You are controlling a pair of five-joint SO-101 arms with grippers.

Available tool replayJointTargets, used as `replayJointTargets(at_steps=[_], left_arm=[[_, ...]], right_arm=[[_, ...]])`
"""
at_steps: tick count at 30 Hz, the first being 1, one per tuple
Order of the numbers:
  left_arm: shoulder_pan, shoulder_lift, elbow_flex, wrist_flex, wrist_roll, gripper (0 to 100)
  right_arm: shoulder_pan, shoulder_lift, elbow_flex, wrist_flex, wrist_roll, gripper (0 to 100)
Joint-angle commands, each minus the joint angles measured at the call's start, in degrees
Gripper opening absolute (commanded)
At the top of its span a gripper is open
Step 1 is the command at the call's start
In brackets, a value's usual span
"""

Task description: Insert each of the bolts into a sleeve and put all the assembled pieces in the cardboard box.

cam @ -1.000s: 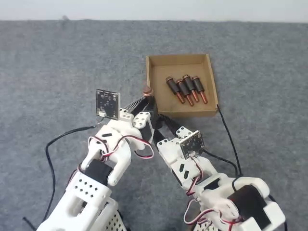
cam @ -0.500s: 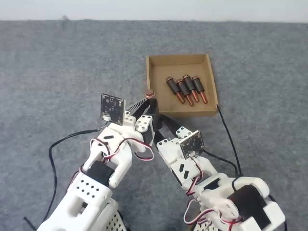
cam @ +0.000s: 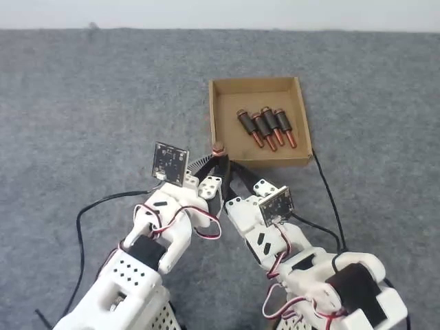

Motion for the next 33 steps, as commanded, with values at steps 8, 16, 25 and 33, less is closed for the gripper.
replayJointTargets(at_steps=[8,16,25,33], left_arm=[[-0.18,0.53,1.19,-0.44,-0.79,18],[0.7,0.26,1.01,-0.35,-0.79,18],[3.43,0.18,-2.77,7.65,-0.88,18],[2.11,-0.35,-4.18,7.74,-4.04,18]], right_arm=[[2.68,-1.71,1.14,-2.15,1.23,0.6],[2.68,-1.45,1.14,-2.15,1.23,0.6],[3.56,-1.36,1.14,-2.15,1.23,0.6],[4.79,-1.8,1.14,-2.15,1.23,0.6]])
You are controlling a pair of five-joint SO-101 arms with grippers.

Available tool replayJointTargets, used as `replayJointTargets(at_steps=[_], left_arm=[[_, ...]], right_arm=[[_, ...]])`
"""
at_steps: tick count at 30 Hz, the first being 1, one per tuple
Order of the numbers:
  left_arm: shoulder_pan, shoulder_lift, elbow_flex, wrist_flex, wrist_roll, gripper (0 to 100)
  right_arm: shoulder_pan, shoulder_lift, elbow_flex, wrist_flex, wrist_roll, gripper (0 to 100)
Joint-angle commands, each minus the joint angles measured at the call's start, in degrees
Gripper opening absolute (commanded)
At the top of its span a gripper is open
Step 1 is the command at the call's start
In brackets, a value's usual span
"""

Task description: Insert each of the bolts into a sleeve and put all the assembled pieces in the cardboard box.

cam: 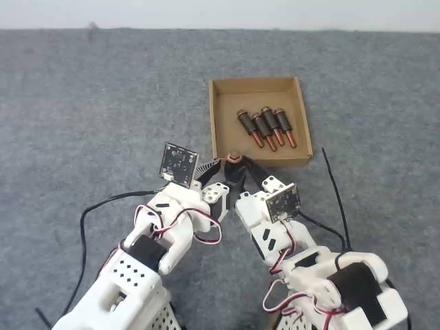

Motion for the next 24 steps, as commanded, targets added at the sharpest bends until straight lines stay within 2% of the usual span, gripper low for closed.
replayJointTargets(at_steps=[1,4,14,18,24], left_arm=[[-0.35,-1.23,-2.68,0.88,-1.14,18],[-0.7,-6.86,-2.59,2.2,-1.14,18],[-2.55,-35.16,-2.24,19.34,-0.97,18],[-9.49,-41.32,-2.33,21.98,-0.88,18],[-20.66,-40.53,-2.33,20.22,-0.7,18]], right_arm=[[1.45,-1.8,1.14,-1.8,0.79,0.6],[1.45,-1.54,1.14,-1.8,0.79,0.6],[1.45,-1.71,1.05,-1.8,0.79,0.6],[1.54,-1.71,1.05,-1.8,0.79,0.6],[1.54,-1.63,1.05,-1.8,0.79,0.6]])
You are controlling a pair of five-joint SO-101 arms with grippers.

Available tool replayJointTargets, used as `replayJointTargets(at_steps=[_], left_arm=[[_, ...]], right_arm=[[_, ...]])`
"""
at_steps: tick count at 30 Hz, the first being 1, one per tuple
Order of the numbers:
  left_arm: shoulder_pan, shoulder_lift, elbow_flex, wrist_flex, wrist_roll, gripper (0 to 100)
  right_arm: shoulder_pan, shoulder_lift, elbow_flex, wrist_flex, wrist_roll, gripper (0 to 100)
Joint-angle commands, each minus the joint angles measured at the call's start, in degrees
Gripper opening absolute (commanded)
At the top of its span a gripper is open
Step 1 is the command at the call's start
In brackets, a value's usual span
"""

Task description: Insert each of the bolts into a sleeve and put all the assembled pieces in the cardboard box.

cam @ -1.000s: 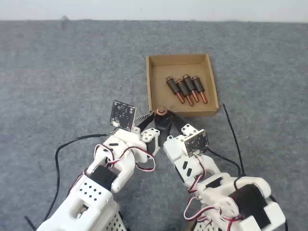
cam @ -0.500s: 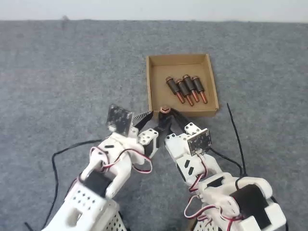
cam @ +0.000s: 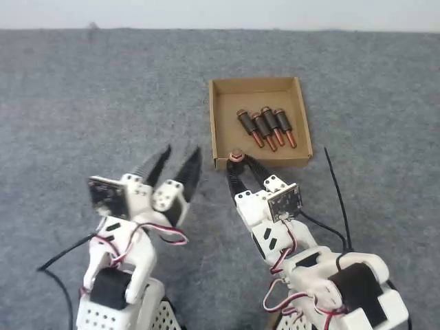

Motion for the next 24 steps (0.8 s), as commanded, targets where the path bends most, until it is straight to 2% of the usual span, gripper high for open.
replayJointTargets(at_steps=[1,7,10,15,19,24], left_arm=[[-6.51,-0.97,-1.98,-1.14,0.7,18],[-21.1,-0.97,0.66,-1.05,5.63,18],[-25.41,-0.97,3.74,-1.05,5.8,18],[-27.78,-0.97,8.4,-1.05,4.84,18],[-27.16,-0.53,11.91,-0.79,-2.55,18],[-27.16,-0.44,11.74,8.26,-7.91,18]], right_arm=[[0.84,-1.54,1.05,-1.8,0.7,0.6],[1.8,-1.8,1.05,-1.8,0.7,0.6],[1.71,-1.8,1.05,-1.8,0.7,0.6],[1.71,-1.8,1.05,-1.8,0.7,0.6],[1.71,-1.8,1.05,-1.8,0.7,0.6],[1.71,-1.8,1.05,-1.8,0.7,0.6]])
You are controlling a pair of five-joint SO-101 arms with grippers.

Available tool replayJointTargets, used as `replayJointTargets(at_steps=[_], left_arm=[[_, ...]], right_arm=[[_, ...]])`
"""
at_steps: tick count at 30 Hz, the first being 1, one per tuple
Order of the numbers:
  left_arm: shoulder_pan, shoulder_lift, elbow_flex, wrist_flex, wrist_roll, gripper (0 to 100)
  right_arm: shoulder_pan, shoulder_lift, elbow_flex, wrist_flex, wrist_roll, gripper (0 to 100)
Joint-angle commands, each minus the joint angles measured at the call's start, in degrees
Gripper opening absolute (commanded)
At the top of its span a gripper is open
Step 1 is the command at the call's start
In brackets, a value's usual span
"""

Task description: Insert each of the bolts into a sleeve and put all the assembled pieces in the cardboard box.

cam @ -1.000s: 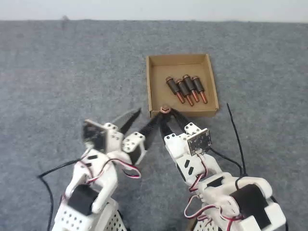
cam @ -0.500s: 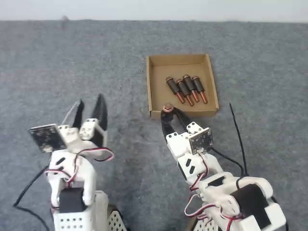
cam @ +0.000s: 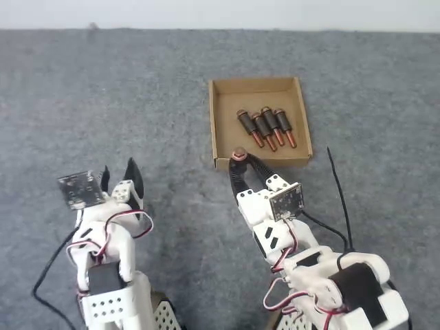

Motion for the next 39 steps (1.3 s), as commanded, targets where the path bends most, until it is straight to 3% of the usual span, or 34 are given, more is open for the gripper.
replayJointTargets(at_steps=[1,8,14,18,23,39], left_arm=[[0.09,-0.44,-0.75,4.75,-2.55,18],[0.09,-0.35,-0.75,12.84,-8.44,18],[0.0,-0.26,-0.75,15.21,-13.54,18],[0.09,-0.26,-0.75,15.82,-13.63,16],[0.09,-0.26,-0.75,15.56,-13.63,0],[0.0,-0.26,-0.75,15.82,-13.71,2]], right_arm=[[0.75,-1.8,1.05,-1.8,0.7,0.6],[3.56,-1.8,1.14,-1.8,0.7,0.6],[6.99,-1.89,1.14,-2.24,0.7,0.6],[6.99,-1.89,1.14,-2.33,0.79,0.6],[7.25,-1.89,1.14,-2.07,0.79,0.6],[12.88,-1.89,1.14,-1.71,0.79,0.6]])
